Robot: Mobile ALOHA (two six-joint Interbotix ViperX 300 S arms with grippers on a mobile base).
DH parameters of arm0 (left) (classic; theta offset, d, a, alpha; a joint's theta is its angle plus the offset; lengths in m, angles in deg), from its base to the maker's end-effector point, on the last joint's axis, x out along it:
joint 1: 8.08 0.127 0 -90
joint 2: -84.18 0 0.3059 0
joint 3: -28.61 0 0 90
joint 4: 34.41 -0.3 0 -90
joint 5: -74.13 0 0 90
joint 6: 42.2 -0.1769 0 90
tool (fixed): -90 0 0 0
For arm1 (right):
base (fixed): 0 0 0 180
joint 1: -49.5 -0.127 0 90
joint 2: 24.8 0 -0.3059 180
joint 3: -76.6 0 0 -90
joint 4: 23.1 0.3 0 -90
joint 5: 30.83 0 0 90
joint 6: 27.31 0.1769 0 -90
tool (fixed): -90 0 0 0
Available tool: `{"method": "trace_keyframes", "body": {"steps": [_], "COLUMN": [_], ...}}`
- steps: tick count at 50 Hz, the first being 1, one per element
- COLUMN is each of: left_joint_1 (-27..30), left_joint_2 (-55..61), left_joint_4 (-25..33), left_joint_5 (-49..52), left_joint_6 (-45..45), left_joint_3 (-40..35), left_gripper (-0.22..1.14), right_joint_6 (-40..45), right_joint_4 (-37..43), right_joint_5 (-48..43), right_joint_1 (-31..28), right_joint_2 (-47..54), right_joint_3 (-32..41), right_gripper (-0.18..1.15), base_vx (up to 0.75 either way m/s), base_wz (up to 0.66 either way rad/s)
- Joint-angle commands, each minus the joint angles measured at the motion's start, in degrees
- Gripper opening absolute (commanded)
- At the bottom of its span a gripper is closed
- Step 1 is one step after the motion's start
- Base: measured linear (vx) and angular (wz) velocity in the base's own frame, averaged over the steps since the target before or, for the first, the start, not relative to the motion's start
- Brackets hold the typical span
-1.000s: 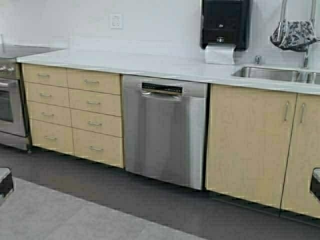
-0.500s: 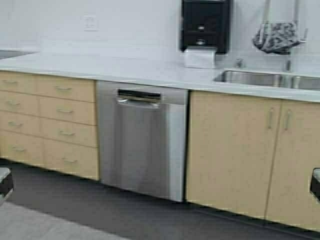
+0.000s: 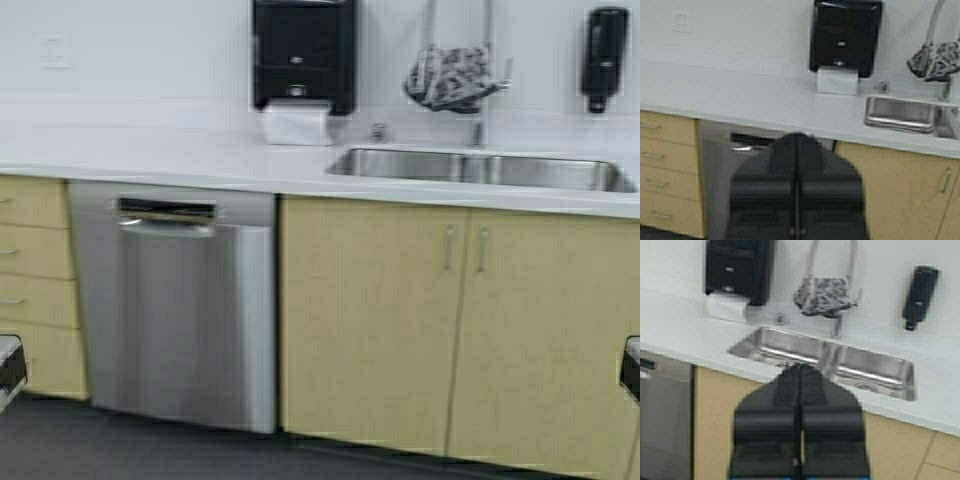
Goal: Get the cloth and wipe up the spill under the wine glass
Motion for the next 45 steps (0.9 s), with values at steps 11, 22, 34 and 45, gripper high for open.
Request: {"method": "trace_keyframes", "body": {"steps": [11, 22, 34, 45], "left_joint_1": [-0.1, 0.0, 0.0, 0.0], "left_joint_2": [0.4, 2.2, 3.4, 3.2], "left_joint_4": [0.0, -0.1, 0.0, 0.0], "left_joint_5": [-0.4, -1.9, -2.8, -3.1], "left_joint_6": [-0.1, -1.1, -0.9, -0.8], "left_joint_3": [-0.6, -0.5, -0.9, -0.9], "left_gripper": [0.02, 0.02, 0.02, 0.02], "right_joint_6": [0.3, 1.0, 2.6, 2.7], "right_joint_4": [0.1, 0.2, 0.2, 0.0], "right_joint_5": [-0.6, -3.0, -3.6, -3.6], "right_joint_1": [-0.1, -1.0, -1.0, -1.0], "right_joint_2": [0.3, 2.4, 4.0, 4.0], "right_joint_3": [1.1, 2.4, 2.5, 2.5], "right_gripper": [0.06, 0.06, 0.06, 0.06], "base_vx": [0.26, 0.26, 0.27, 0.31], "base_wz": [-0.24, -0.17, -0.06, 0.02]}}
